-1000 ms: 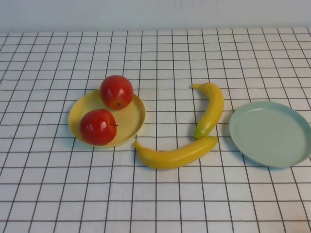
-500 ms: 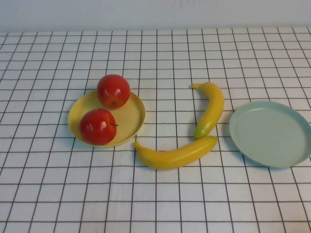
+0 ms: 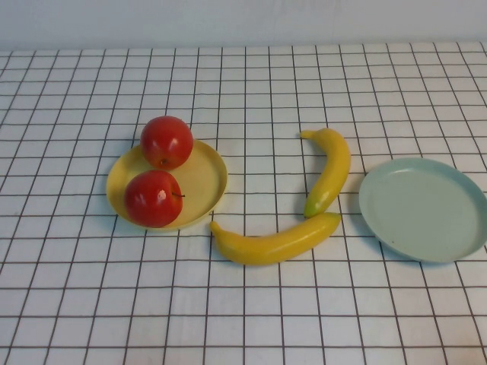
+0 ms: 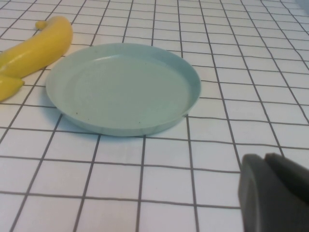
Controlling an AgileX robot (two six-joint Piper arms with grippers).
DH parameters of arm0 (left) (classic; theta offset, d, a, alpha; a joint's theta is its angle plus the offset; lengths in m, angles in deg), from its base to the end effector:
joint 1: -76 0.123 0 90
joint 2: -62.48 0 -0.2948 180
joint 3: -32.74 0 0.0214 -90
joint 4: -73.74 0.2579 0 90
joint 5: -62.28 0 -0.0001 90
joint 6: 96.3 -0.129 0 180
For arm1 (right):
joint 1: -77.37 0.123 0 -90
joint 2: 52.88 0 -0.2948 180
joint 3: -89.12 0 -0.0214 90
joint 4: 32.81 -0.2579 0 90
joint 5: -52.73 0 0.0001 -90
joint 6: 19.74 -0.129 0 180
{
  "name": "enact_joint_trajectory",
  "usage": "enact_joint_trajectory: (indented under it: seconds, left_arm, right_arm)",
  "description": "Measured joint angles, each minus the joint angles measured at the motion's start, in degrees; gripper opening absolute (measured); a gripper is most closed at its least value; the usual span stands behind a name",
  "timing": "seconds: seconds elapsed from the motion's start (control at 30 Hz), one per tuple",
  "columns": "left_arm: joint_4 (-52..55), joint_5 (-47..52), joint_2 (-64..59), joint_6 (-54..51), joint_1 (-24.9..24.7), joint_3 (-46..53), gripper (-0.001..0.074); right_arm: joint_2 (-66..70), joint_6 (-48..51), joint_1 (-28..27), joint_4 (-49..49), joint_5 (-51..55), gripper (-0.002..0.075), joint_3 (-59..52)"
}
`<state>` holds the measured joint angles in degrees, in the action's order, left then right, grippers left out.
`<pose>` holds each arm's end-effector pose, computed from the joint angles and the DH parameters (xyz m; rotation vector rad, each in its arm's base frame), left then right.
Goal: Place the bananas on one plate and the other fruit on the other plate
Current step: Put another type of fruit in the right plate
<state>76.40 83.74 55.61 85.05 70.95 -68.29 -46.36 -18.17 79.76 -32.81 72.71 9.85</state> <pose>0.0860 -0.0054 0.1599 0.0892 1.8703 -0.0313 0.0868 0.0036 0.1616 -0.0638 1.8449 0.0100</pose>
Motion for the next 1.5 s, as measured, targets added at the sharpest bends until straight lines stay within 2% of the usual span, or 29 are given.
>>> enact_joint_trajectory:
  seconds: [0.7,0.8,0.97,1.03,1.17,1.5]
  left_arm:
    - [-0.1,0.0,0.0,0.0,0.0,0.0,0.0002]
    - [-0.1,0.0,0.0,0.0,0.0,0.0,0.0002]
    - [-0.1,0.0,0.0,0.0,0.0,0.0,0.0002]
    - [-0.1,0.0,0.0,0.0,0.0,0.0,0.0002]
    - [-0.1,0.0,0.0,0.0,0.0,0.0,0.0002]
    - [-0.1,0.0,0.0,0.0,0.0,0.0,0.0002]
  right_arm:
    - [0.0,0.0,0.0,0.8,-0.4,-0.0015,0.0]
    - [0.0,-2.3,0.0,-10.2,-5.6,-0.0015,0.0]
    - [0.0,-5.1,0.0,-43.3,-20.5,-0.0015,0.0]
    - [0.0,-5.5,0.0,-51.1,-23.9,-0.0015,0.0]
    - [0.0,-5.5,0.0,-55.8,-27.0,-0.0015,0.0]
    - [0.0,-5.7,0.0,-57.1,-27.6,-0.0015,0.0]
